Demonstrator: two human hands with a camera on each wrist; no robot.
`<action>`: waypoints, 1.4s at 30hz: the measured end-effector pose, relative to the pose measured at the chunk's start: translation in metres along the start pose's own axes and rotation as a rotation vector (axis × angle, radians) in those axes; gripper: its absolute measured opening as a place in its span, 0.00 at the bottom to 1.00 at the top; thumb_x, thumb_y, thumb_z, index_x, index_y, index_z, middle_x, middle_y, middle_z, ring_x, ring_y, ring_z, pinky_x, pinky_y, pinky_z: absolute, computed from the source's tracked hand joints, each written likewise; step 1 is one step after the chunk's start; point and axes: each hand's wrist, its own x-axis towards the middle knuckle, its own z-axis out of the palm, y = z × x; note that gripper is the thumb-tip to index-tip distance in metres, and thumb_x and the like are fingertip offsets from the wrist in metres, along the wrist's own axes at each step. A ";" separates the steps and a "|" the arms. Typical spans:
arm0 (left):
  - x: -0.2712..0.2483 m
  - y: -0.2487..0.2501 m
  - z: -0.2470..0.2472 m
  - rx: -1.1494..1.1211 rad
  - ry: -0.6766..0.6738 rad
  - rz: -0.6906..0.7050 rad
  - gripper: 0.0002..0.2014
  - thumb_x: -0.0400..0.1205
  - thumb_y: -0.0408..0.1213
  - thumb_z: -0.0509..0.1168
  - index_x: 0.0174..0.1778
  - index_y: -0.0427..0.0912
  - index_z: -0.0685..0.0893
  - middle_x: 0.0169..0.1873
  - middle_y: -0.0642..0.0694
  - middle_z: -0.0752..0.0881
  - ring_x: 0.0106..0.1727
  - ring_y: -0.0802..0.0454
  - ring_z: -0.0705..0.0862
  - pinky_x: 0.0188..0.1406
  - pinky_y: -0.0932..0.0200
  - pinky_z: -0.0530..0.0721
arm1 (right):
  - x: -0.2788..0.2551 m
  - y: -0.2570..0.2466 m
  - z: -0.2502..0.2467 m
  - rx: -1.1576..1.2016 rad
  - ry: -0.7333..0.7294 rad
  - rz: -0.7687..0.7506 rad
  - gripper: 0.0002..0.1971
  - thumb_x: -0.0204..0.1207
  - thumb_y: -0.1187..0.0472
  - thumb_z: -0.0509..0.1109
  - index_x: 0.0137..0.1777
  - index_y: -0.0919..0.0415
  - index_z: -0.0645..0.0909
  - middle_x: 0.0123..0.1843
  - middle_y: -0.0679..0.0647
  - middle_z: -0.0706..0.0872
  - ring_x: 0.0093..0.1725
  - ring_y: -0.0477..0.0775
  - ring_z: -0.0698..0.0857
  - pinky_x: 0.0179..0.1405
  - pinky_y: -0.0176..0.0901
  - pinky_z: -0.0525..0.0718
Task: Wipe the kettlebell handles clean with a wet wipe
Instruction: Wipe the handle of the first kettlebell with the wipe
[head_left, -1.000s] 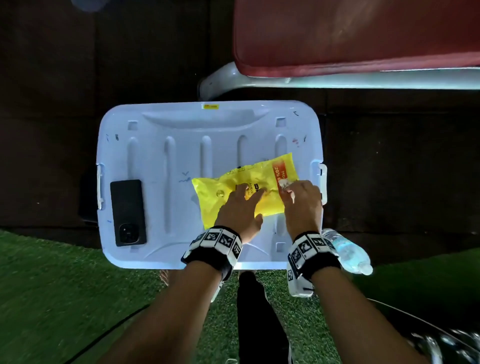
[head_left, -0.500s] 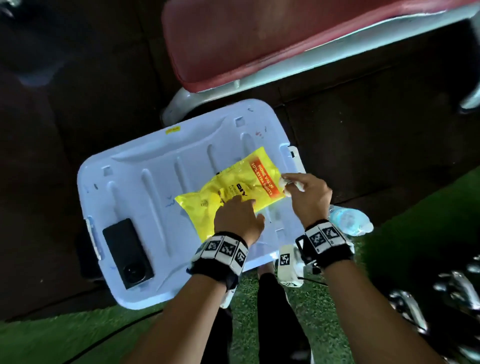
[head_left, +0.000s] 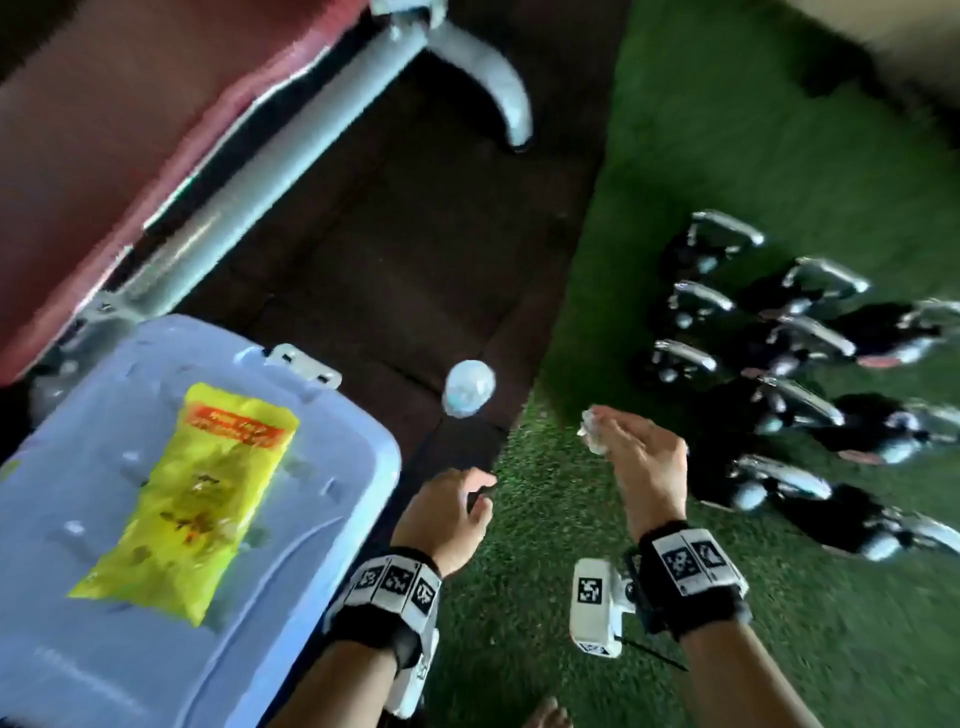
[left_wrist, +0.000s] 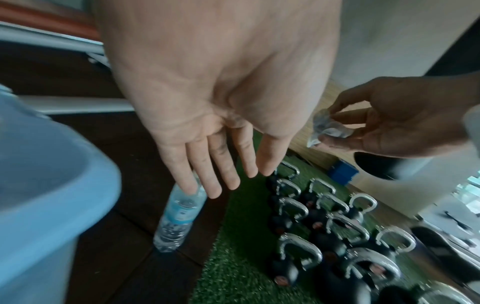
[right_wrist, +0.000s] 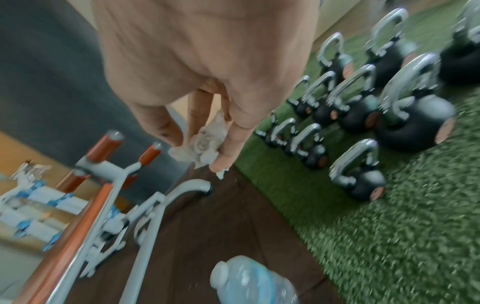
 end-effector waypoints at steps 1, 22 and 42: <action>0.010 0.012 0.015 0.016 -0.038 0.024 0.16 0.86 0.38 0.66 0.69 0.48 0.86 0.64 0.46 0.88 0.66 0.49 0.86 0.68 0.52 0.81 | 0.004 0.010 -0.026 -0.001 0.050 0.003 0.10 0.64 0.45 0.78 0.43 0.45 0.94 0.42 0.44 0.95 0.47 0.47 0.93 0.51 0.48 0.89; 0.359 0.036 0.241 0.473 -0.302 0.240 0.34 0.77 0.47 0.79 0.79 0.55 0.75 0.71 0.51 0.83 0.61 0.53 0.87 0.66 0.50 0.85 | 0.173 0.285 -0.180 -0.056 0.171 -0.153 0.20 0.67 0.62 0.84 0.59 0.47 0.90 0.51 0.42 0.93 0.43 0.33 0.91 0.38 0.28 0.88; 0.456 -0.023 0.388 0.048 -0.121 0.609 0.28 0.55 0.66 0.84 0.50 0.69 0.85 0.44 0.77 0.88 0.53 0.79 0.86 0.54 0.80 0.80 | 0.246 0.344 -0.148 -0.374 0.134 -0.594 0.13 0.69 0.64 0.84 0.53 0.53 0.93 0.49 0.45 0.91 0.44 0.38 0.88 0.47 0.31 0.87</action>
